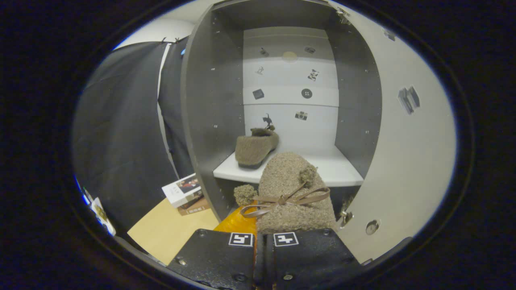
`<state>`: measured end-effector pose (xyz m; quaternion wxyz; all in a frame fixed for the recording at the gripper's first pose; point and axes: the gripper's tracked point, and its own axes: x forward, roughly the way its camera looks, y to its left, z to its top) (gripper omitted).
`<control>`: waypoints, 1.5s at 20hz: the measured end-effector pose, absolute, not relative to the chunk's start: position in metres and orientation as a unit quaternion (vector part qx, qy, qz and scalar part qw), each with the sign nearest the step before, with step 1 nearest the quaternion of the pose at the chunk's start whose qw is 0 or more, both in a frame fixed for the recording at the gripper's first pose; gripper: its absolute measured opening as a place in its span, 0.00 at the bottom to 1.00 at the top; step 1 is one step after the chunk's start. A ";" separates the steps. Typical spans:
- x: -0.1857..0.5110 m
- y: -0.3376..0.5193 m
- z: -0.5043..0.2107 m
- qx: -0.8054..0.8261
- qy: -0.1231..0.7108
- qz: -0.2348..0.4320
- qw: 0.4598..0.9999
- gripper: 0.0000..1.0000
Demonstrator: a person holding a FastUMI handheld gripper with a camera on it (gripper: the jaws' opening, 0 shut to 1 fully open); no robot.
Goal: Open the shoe cabinet door, grab the shoes and put them into the shoe cabinet, then close the shoe cabinet door.
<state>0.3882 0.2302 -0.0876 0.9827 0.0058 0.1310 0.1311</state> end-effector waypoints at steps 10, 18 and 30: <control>0.521 0.234 -0.026 -0.012 0.108 0.096 0.989 0.06; 0.612 0.225 -0.025 0.009 0.125 0.075 0.989 0.06; 0.643 0.219 -0.087 0.032 0.244 0.052 0.968 0.14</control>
